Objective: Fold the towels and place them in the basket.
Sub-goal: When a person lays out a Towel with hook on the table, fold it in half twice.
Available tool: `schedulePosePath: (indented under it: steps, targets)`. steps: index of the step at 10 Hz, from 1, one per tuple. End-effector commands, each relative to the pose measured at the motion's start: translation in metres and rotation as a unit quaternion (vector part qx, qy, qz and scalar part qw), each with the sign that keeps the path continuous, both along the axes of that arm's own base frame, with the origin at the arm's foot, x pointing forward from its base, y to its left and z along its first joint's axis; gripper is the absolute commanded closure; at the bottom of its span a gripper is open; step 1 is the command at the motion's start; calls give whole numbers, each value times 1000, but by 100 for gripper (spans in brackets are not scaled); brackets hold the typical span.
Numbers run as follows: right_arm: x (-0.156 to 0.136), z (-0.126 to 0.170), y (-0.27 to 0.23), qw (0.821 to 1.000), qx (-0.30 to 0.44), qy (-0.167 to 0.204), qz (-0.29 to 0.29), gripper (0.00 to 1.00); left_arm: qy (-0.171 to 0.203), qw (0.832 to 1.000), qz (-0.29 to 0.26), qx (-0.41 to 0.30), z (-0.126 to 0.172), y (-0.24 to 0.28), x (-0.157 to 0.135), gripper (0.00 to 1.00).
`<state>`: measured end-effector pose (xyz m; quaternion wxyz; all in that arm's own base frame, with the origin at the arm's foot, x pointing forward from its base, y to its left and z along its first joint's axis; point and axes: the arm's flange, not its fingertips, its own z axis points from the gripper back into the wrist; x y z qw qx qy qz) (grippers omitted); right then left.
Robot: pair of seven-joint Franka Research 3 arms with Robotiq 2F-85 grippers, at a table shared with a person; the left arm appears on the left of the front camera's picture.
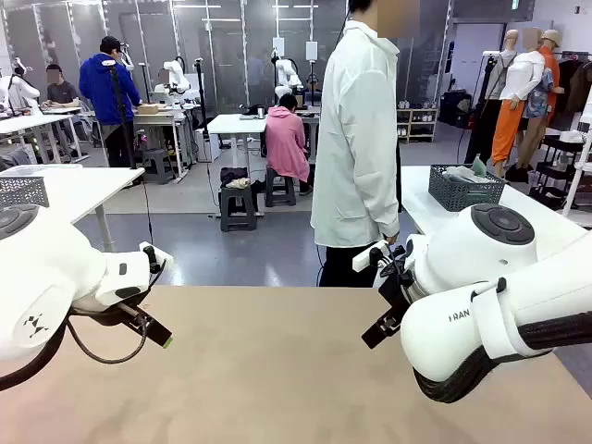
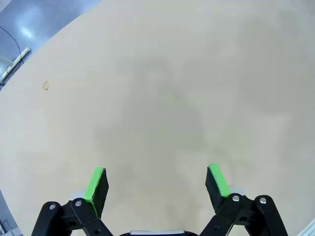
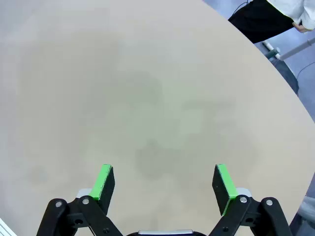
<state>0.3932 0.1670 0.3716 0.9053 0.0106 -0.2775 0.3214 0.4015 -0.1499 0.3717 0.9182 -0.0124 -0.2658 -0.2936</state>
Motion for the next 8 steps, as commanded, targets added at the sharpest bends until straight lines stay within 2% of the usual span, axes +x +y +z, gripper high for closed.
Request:
schedulePosePath:
  steps: [1, 8]
  targets:
    - [0, 0, 0, 1000, 0, 0, 0, 0, 0, 1000, 0, 0, 0, 0, 0, 0]
    - [0, 0, 0, 1000, 0, 0, 0, 0, 0, 1000, 0, 0, 0, 0, 0, 0]
